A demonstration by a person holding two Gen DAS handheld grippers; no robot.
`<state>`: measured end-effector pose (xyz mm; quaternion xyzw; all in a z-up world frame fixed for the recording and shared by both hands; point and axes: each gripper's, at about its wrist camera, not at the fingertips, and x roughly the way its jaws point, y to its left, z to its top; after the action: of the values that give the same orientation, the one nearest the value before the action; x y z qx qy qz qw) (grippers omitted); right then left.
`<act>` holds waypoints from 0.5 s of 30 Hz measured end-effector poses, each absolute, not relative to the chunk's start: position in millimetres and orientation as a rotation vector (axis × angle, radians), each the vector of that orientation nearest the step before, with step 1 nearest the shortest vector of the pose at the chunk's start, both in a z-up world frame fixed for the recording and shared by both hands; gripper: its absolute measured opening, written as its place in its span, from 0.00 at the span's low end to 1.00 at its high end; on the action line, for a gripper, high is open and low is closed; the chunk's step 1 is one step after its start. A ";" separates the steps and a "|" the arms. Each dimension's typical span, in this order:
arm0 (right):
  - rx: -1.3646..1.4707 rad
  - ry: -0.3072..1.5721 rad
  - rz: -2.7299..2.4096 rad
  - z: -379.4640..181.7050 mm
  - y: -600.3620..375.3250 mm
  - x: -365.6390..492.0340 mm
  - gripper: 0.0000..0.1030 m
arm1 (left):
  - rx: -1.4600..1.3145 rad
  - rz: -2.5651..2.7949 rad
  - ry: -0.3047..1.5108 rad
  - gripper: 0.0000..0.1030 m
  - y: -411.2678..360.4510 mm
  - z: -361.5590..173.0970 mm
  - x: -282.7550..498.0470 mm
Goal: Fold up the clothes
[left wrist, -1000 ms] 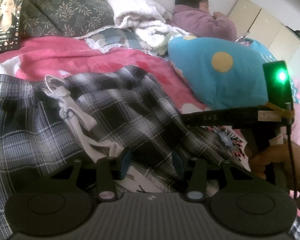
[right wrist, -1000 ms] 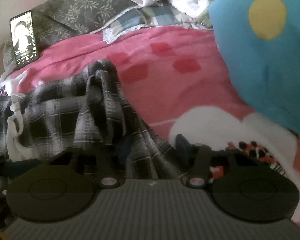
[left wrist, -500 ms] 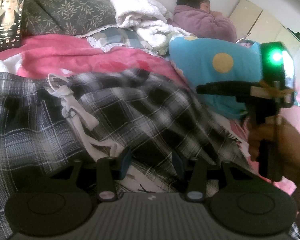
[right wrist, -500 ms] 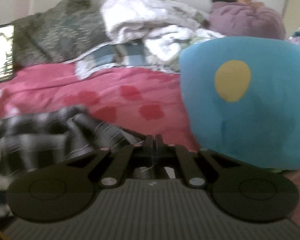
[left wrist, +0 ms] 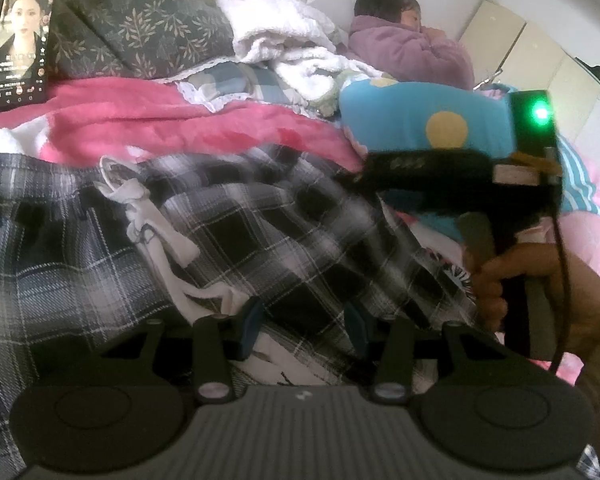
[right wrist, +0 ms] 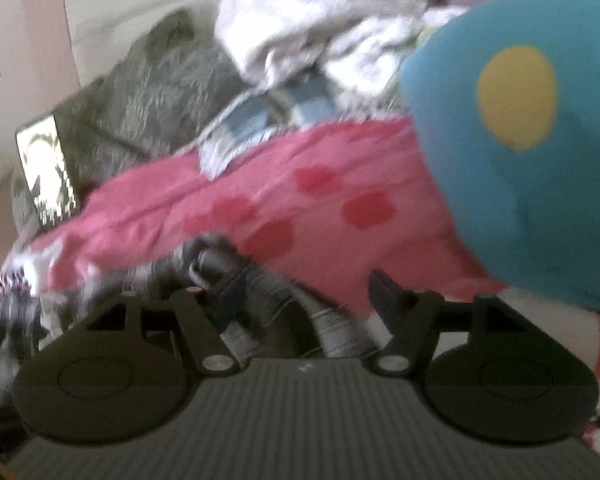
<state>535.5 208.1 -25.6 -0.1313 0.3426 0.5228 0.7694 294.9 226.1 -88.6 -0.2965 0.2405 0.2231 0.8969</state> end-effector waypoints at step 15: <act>-0.476 0.477 1.039 -20.4 251.0 498.8 0.03 | -0.612 0.490 0.486 0.45 232.6 -88.4 291.5</act>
<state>498.8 251.0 -20.4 -0.2229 0.2237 0.4870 0.8143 291.5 232.6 -88.4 -0.2951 0.2345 0.2365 0.8956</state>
